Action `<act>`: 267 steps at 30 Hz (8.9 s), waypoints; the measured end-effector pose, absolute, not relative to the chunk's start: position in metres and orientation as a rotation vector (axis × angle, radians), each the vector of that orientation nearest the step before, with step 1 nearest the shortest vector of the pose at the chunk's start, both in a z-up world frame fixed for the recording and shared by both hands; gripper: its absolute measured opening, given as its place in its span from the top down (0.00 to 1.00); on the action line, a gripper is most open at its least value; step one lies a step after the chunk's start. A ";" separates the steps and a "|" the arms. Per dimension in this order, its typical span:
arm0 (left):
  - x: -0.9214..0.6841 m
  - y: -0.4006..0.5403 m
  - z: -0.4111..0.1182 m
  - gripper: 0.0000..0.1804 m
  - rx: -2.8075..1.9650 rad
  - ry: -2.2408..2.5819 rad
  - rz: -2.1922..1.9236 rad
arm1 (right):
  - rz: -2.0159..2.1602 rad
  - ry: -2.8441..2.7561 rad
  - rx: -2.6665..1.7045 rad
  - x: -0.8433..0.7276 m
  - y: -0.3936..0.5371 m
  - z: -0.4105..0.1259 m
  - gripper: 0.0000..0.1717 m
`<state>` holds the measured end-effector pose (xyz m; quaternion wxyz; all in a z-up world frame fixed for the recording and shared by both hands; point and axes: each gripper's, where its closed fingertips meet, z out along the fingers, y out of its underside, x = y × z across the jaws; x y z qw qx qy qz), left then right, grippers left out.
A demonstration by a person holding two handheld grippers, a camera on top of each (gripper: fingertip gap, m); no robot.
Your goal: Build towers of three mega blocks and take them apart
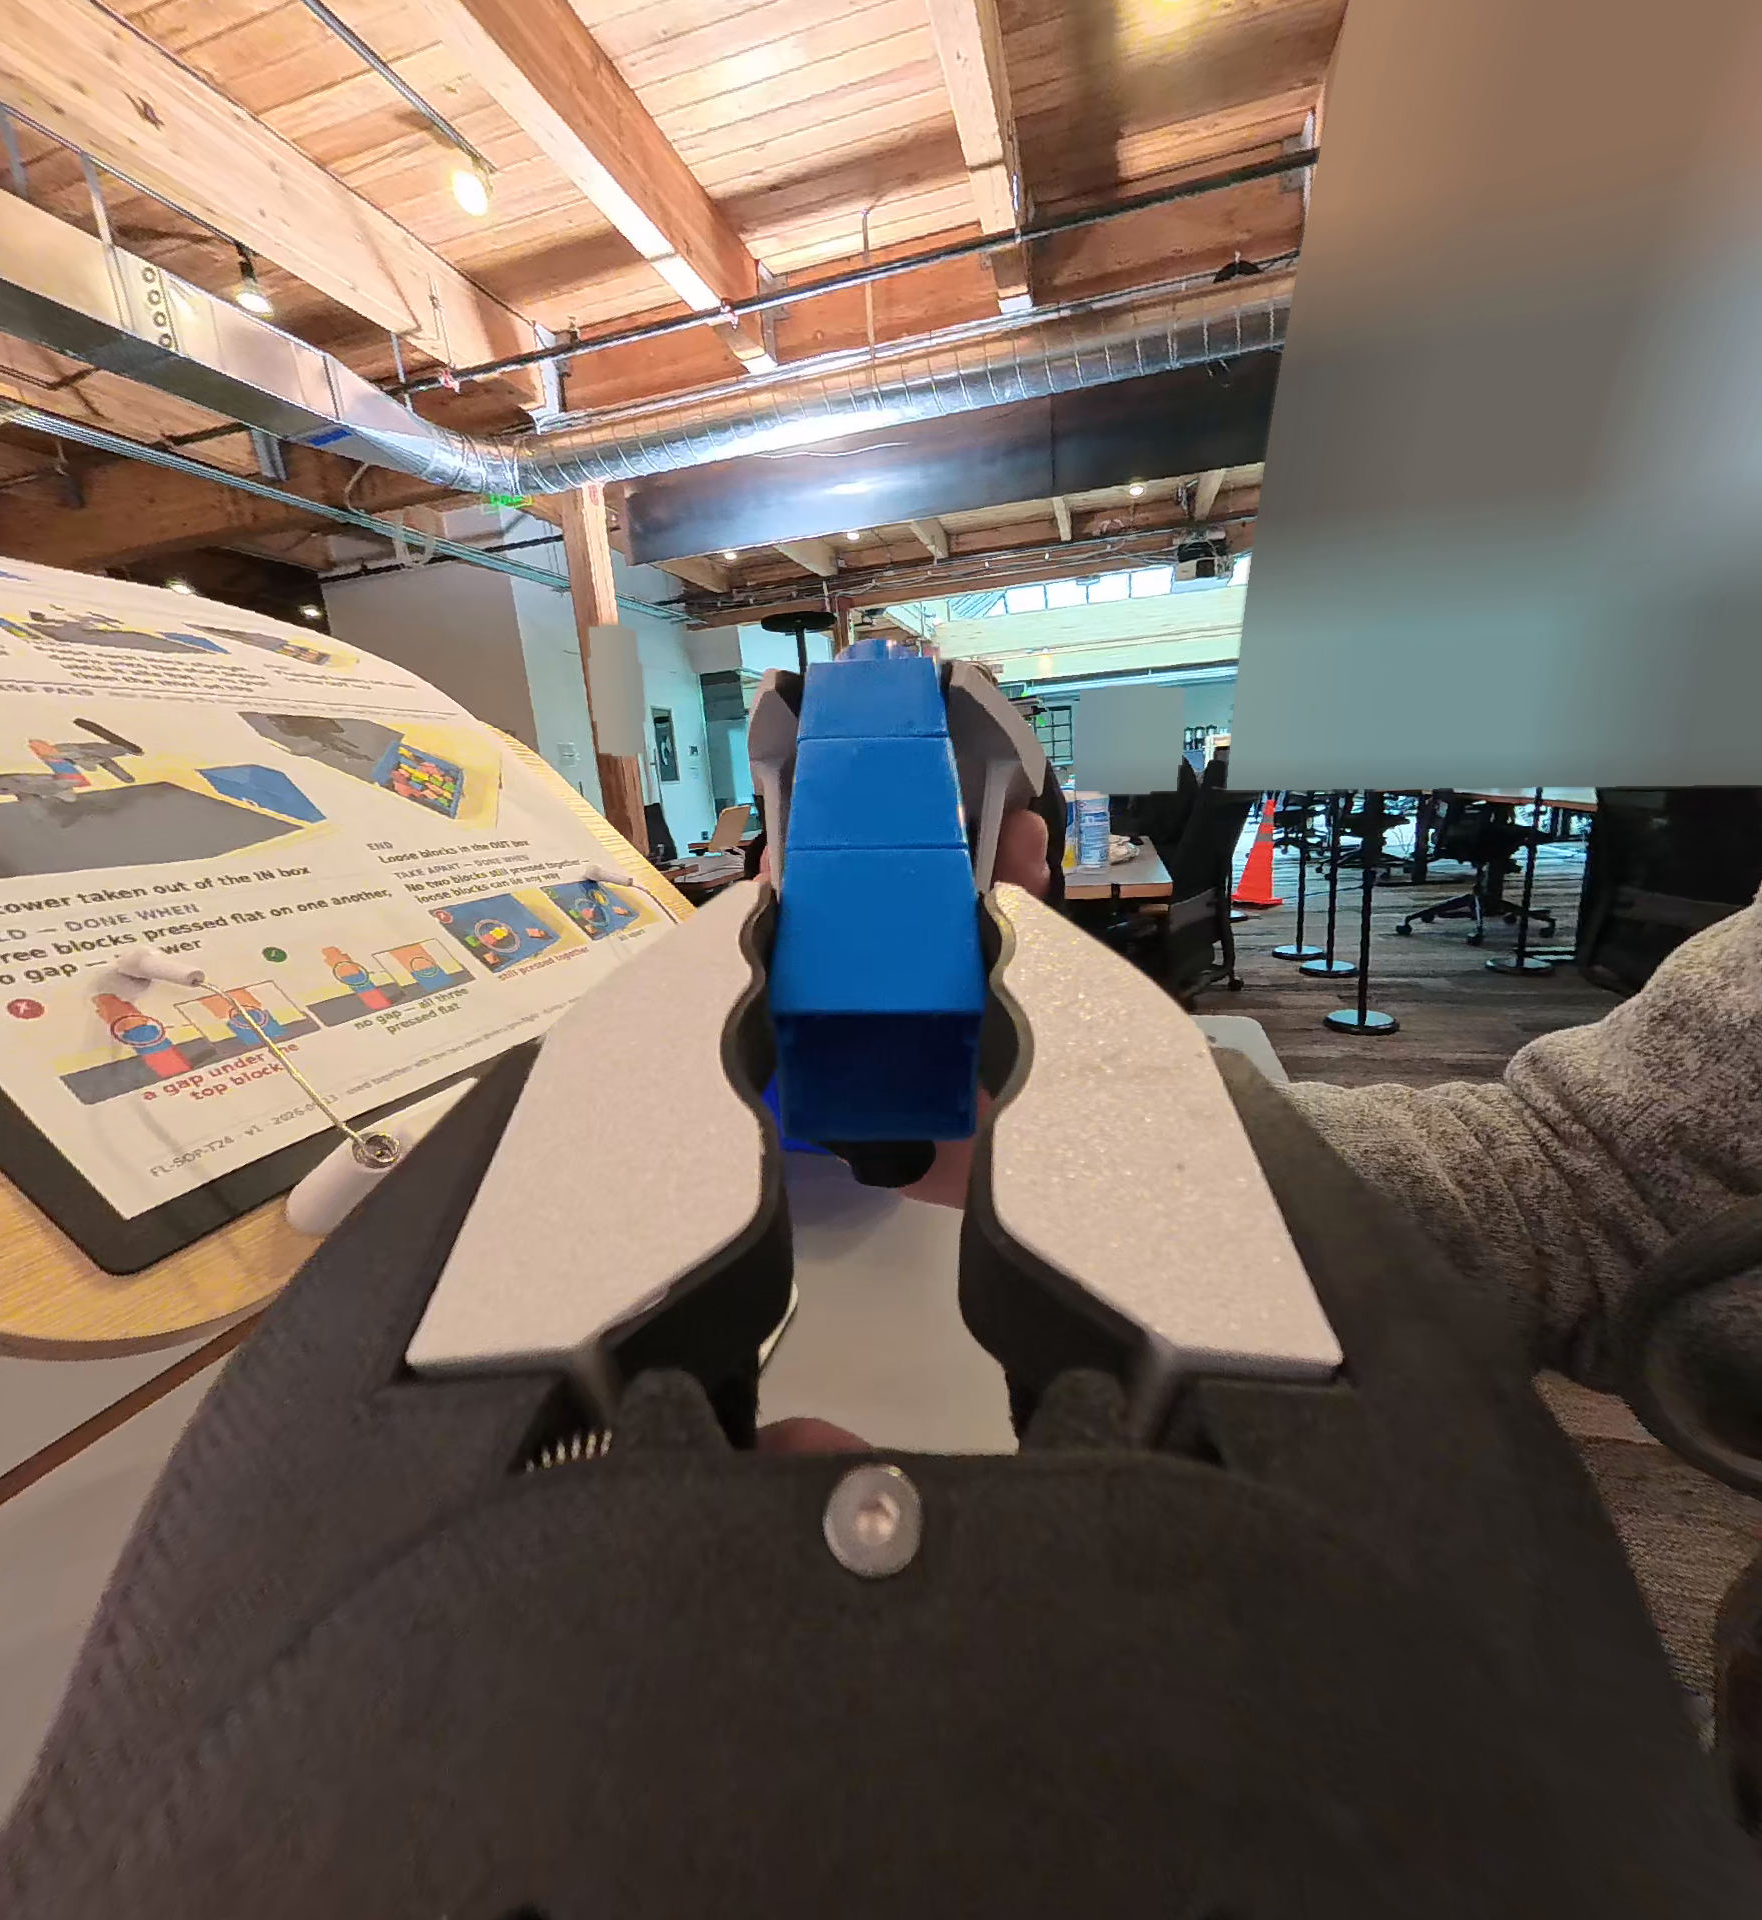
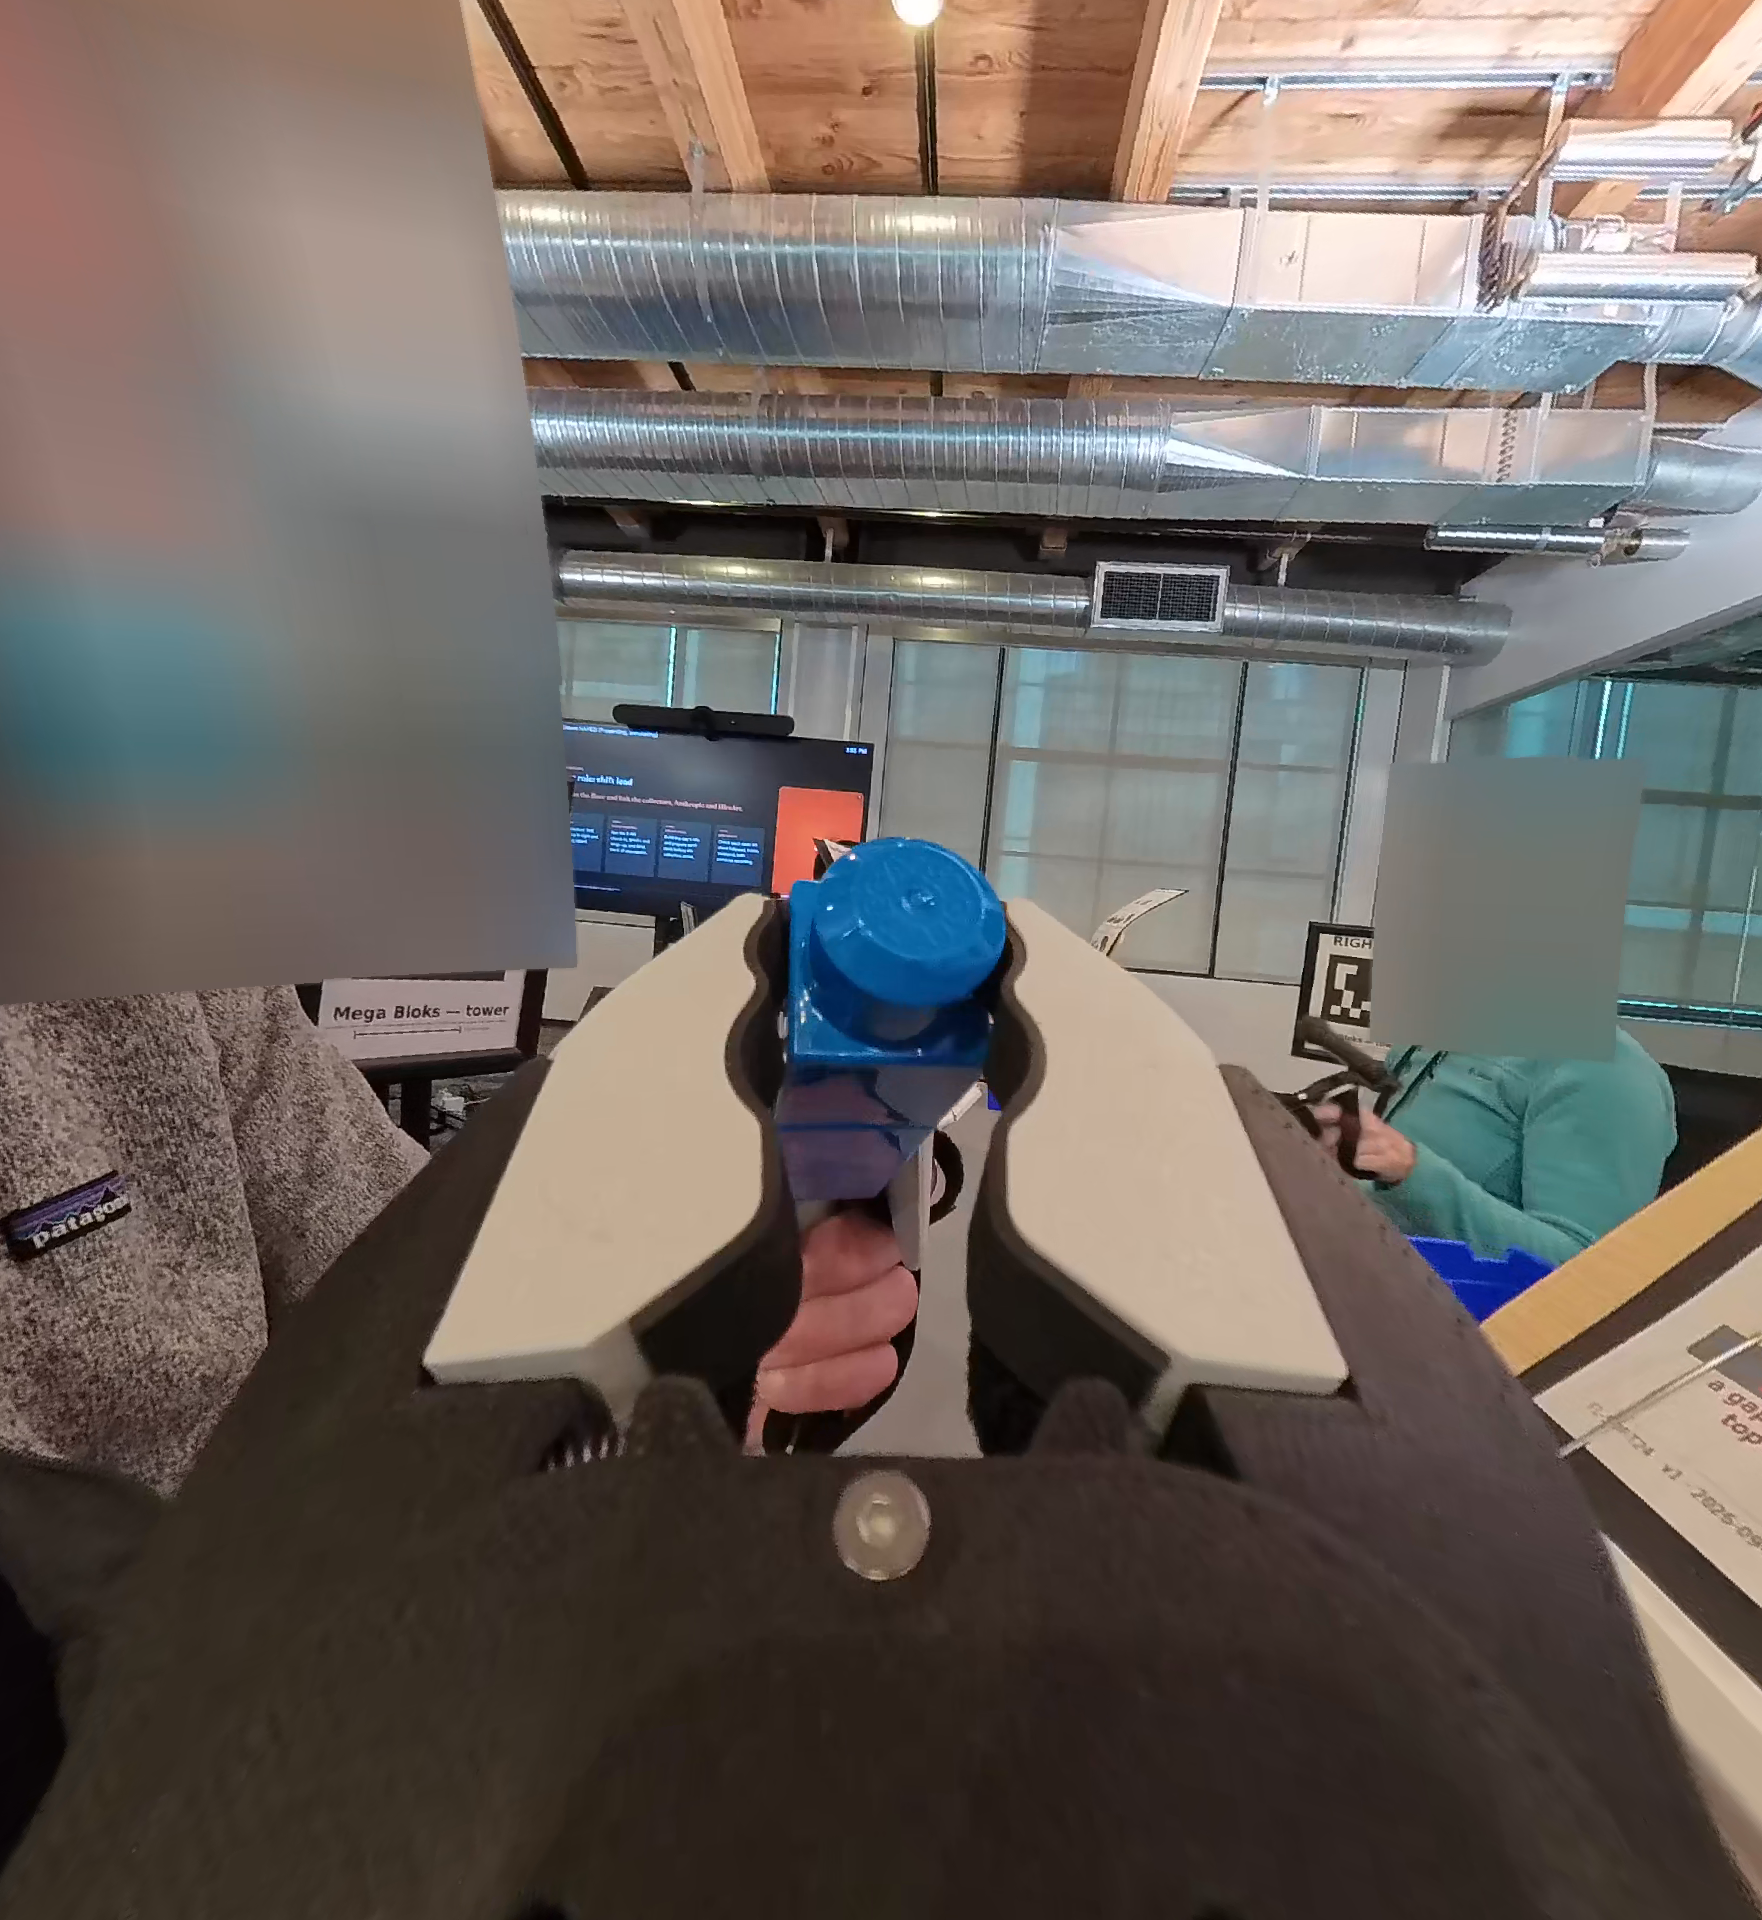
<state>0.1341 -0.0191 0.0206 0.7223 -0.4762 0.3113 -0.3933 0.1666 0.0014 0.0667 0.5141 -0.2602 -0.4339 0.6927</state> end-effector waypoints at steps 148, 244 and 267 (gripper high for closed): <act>0.158 0.028 -0.091 1.00 -1.518 0.931 -0.781 | -0.052 -0.381 -2.304 0.575 0.332 -0.132 0.78; 0.075 0.004 -0.164 0.80 -1.996 1.668 -0.347 | 0.293 -1.228 -1.412 0.375 0.159 -0.080 1.00; -0.043 0.118 -0.102 0.75 -1.979 1.417 0.044 | 0.307 -1.257 -1.418 0.374 0.159 -0.087 1.00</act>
